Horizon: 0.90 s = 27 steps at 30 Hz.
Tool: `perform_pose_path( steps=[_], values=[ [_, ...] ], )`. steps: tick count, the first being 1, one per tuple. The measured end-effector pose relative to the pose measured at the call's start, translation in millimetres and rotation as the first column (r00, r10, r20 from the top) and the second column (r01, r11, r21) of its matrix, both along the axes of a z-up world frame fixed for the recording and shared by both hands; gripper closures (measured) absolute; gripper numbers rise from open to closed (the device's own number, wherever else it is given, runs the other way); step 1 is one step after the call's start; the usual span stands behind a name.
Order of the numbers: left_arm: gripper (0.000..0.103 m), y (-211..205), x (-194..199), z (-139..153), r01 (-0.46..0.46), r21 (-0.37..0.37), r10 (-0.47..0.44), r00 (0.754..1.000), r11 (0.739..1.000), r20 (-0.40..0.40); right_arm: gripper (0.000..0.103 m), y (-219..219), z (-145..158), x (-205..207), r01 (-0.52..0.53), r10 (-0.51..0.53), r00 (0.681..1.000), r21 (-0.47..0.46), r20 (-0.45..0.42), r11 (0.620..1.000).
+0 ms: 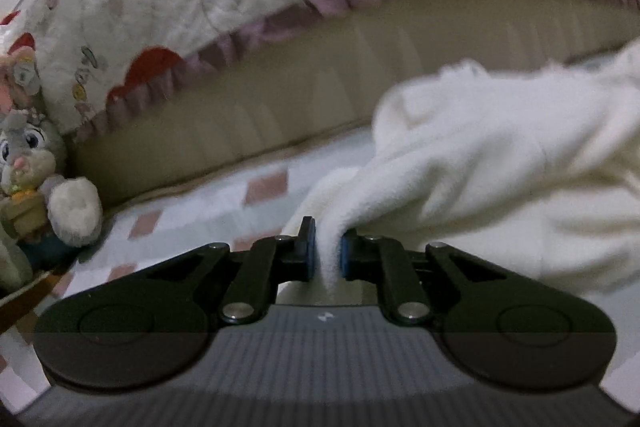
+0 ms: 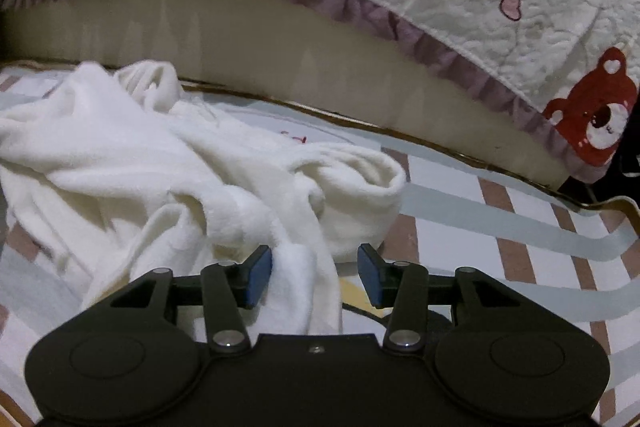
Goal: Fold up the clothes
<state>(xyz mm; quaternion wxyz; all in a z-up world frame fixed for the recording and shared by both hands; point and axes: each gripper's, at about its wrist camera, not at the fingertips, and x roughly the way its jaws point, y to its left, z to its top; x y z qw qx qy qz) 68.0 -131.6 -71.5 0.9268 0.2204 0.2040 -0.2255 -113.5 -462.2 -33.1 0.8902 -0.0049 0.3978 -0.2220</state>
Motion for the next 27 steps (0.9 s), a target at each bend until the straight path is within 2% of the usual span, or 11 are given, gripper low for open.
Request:
perform_pose_path(
  steps=[3,6,8,11,15,17,19,21,24,27],
  values=[
    [0.091,3,11,5,-0.006,-0.037,0.006,1.0,0.999,-0.004,0.053,8,6,-5,0.007,-0.007,1.0,0.001,0.01,1.0],
    [0.091,9,22,0,-0.038,-0.129,0.026,0.995,0.991,-0.092,0.052,15,14,-15,0.01,-0.011,0.999,0.045,0.031,0.999],
    [0.091,16,25,-8,-0.049,-0.152,0.028,0.99,0.987,-0.139,0.051,16,20,-25,0.028,-0.033,0.999,0.112,0.041,0.993],
    [0.091,19,29,-13,-0.05,-0.146,0.026,0.986,0.988,-0.166,0.05,20,27,-31,0.031,-0.04,0.998,0.194,0.045,0.981],
    [0.091,22,29,-13,-0.042,-0.154,0.017,0.987,0.987,-0.162,0.05,37,46,-12,-0.023,0.013,0.999,0.229,0.045,0.973],
    [0.091,25,27,-15,-0.05,-0.158,0.022,0.985,0.986,-0.17,0.049,50,56,4,-0.08,0.065,0.995,0.233,0.072,0.969],
    [0.091,28,24,-18,-0.071,-0.171,0.036,0.979,0.983,-0.198,0.049,59,55,20,-0.106,0.084,0.992,0.248,0.097,0.963],
    [0.091,29,16,-19,-0.082,-0.165,0.049,0.98,0.983,-0.194,0.049,69,54,35,-0.133,0.104,0.987,0.263,0.123,0.956],
    [0.092,30,-1,-25,-0.104,-0.155,0.065,0.969,0.983,-0.237,0.049,84,44,31,-0.171,0.133,0.98,0.287,0.146,0.943],
    [0.092,31,-16,-26,-0.094,-0.138,0.062,0.973,0.986,-0.223,0.048,90,45,19,-0.173,0.129,0.978,0.298,0.162,0.939]
  ],
)
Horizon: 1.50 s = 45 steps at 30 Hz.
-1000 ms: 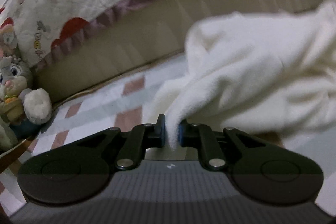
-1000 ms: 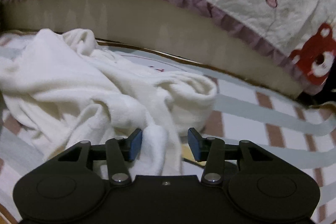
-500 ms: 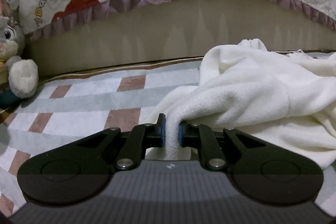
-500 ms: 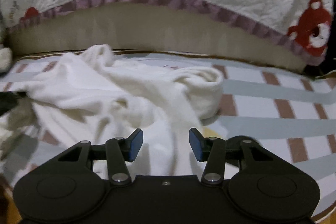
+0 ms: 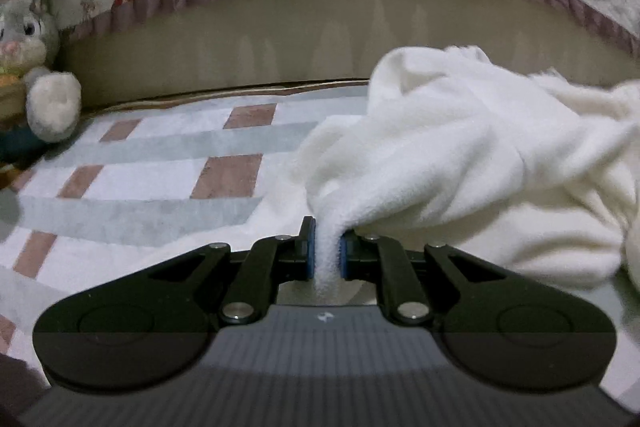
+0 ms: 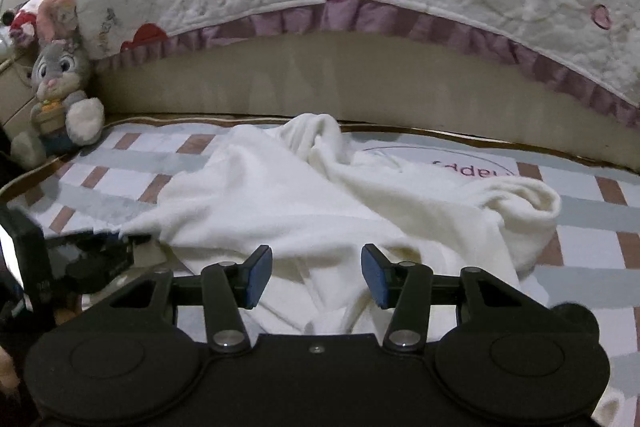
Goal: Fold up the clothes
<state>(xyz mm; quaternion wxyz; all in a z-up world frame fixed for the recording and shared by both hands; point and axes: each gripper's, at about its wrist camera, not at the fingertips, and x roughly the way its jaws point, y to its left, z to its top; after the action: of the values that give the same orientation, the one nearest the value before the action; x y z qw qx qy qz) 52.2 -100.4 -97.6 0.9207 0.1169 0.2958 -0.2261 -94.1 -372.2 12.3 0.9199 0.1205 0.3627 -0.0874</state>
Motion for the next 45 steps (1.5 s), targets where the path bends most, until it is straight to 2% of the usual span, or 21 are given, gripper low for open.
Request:
perform_pose_path(
  steps=[2,4,5,7,10,14,16,17,19,23,24,29,32,35,37,38,40,41,42,43,45],
  values=[
    [0.092,2,-4,1,-0.003,0.009,0.003,1.0,1.0,0.015,0.048,-8,9,-10,0.044,-0.045,0.999,0.129,0.002,0.991],
    [0.092,9,3,8,-0.035,-0.053,0.034,0.999,0.998,-0.025,0.046,-17,20,-25,0.149,-0.149,0.988,0.363,-0.029,0.92],
    [0.092,15,7,10,-0.054,-0.093,0.049,0.997,0.994,-0.056,0.046,-15,27,-29,0.149,-0.147,0.988,0.434,-0.037,0.888],
    [0.092,21,10,13,-0.069,-0.117,0.06,0.995,0.991,-0.077,0.046,-5,45,-28,0.131,-0.121,0.991,0.429,-0.051,0.894],
    [0.092,19,10,9,-0.057,-0.072,0.053,0.997,0.996,-0.061,0.046,7,63,-13,0.081,-0.075,0.997,0.29,-0.032,0.954],
    [0.092,20,13,7,-0.05,-0.076,0.045,0.997,0.996,-0.07,0.046,5,61,-7,0.015,-0.006,0.999,0.19,-0.045,0.982],
    [0.092,23,16,8,-0.042,-0.091,0.035,0.997,0.995,-0.073,0.046,-1,59,-14,0.004,0.0,0.999,0.099,-0.047,0.995],
    [0.092,26,18,8,-0.041,-0.108,0.032,0.996,0.993,-0.087,0.046,-6,55,-17,0.005,0.001,0.998,0.088,-0.061,0.996],
    [0.092,33,23,7,-0.04,-0.143,0.024,0.993,0.989,-0.116,0.046,-15,44,-21,0.008,0.003,0.997,0.138,-0.08,0.99],
    [0.092,37,33,-4,-0.072,-0.189,0.034,0.98,0.979,-0.196,0.046,-4,13,-38,-0.051,0.068,0.992,0.162,-0.103,0.986],
    [0.092,35,35,-6,-0.074,-0.19,0.035,0.979,0.979,-0.201,0.046,0,3,-44,-0.084,0.102,0.989,0.164,-0.106,0.983],
    [0.09,27,36,-14,-0.073,-0.162,0.042,0.982,0.984,-0.186,0.046,-3,-50,-47,-0.104,0.154,0.979,0.321,-0.135,0.941],
    [0.088,25,37,-16,-0.065,-0.143,0.04,0.984,0.988,-0.176,0.045,2,-70,-33,-0.077,0.109,0.986,0.23,-0.129,0.97],
    [0.088,20,35,-16,-0.053,-0.116,0.035,0.988,0.992,-0.152,0.042,-2,-85,-17,0.056,-0.041,0.995,0.163,-0.09,0.985],
    [0.09,16,32,-16,-0.041,-0.088,0.03,0.992,0.995,-0.123,0.038,-8,-95,-14,0.144,-0.139,0.989,0.18,-0.042,0.973],
    [0.091,12,29,-16,-0.032,-0.066,0.026,0.995,0.997,-0.1,0.031,-9,-97,-12,0.147,-0.146,0.989,0.181,-0.016,0.972],
    [0.092,2,18,-16,-0.015,-0.015,0.014,0.999,1.0,-0.044,0.027,-4,-99,1,0.126,-0.13,0.991,0.137,0.017,0.983],
    [0.092,-1,14,-15,-0.014,0.002,0.014,1.0,1.0,-0.023,0.034,-2,-99,6,0.12,-0.124,0.992,0.096,0.031,0.988],
    [0.092,-5,10,-14,-0.017,0.021,0.017,1.0,1.0,-0.007,0.049,0,-98,10,0.115,-0.117,0.992,0.054,0.045,0.992],
    [0.092,-8,8,-12,-0.02,0.036,0.02,1.0,0.999,0.009,0.09,-2,-95,10,0.094,-0.095,0.994,0.031,0.051,0.995],
    [0.092,-11,5,-1,-0.028,0.04,0.027,0.999,0.999,0.042,0.092,-10,-81,-2,0.047,-0.049,0.994,0.024,0.1,0.999]
  ],
)
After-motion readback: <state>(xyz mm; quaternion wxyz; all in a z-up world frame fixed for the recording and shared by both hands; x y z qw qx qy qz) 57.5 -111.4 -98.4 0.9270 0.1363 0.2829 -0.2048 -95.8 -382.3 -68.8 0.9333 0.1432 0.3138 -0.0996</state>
